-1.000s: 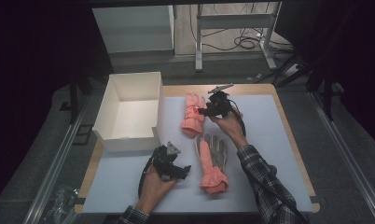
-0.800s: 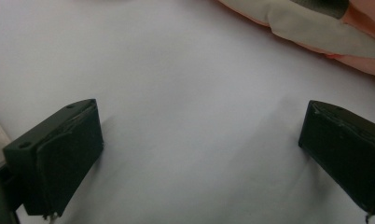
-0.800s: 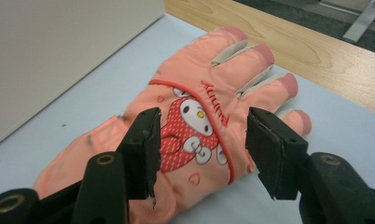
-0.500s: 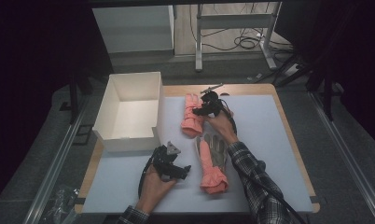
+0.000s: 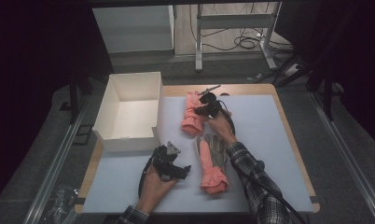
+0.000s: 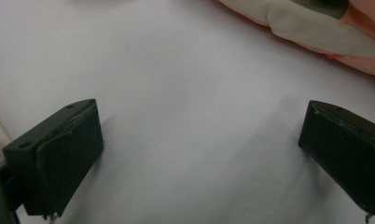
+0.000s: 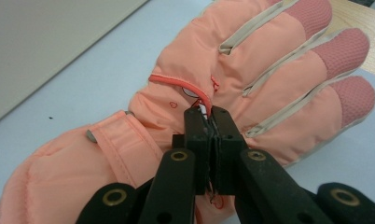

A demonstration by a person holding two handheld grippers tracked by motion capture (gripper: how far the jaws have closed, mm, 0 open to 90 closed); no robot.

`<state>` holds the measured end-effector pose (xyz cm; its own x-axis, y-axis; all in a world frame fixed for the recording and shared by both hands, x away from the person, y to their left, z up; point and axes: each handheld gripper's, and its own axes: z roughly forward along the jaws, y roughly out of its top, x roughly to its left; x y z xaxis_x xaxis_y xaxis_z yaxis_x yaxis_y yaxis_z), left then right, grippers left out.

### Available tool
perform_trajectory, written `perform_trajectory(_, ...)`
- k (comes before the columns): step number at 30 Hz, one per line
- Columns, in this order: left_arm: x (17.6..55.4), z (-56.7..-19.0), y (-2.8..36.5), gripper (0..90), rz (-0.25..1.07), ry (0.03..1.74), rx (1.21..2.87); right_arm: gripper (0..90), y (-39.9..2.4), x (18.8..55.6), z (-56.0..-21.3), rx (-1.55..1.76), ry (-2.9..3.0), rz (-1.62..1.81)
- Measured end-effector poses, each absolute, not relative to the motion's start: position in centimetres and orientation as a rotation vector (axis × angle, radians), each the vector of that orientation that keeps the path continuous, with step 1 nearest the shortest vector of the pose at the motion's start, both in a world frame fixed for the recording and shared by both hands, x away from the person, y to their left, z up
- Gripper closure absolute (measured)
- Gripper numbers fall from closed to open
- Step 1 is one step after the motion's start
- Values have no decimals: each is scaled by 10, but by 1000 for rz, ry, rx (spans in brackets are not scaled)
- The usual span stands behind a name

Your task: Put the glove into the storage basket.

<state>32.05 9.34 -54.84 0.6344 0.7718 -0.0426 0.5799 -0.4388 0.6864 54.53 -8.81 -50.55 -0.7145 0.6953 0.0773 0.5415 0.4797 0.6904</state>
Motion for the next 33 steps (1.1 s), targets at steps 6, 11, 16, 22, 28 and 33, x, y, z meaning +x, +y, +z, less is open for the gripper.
perform_trajectory(6, 321, -548, 93, 0, 363, 1050, 2175, 870, -96, 548, -498, 1100, 2498, 1134)
perform_trajectory(11, 321, -548, 93, 0, 362, 1052, 2173, 870, -100, 547, -490, 1088, 2501, 1157)
perform_trajectory(16, 321, -548, 93, 0, 363, 1050, 2175, 870, -105, 545, -478, 1083, 2507, 1195)
perform_trajectory(22, 321, -548, 94, 0, 363, 1050, 2178, 869, -113, 541, -461, 1063, 2516, 1232)
perform_trajectory(28, 321, -548, 93, 0, 362, 1052, 2175, 869, -123, 530, -439, 1002, 2532, 1259)
perform_trajectory(33, 321, -548, 94, 0, 363, 1051, 2177, 869, -138, 518, -424, 982, 2544, 1298)
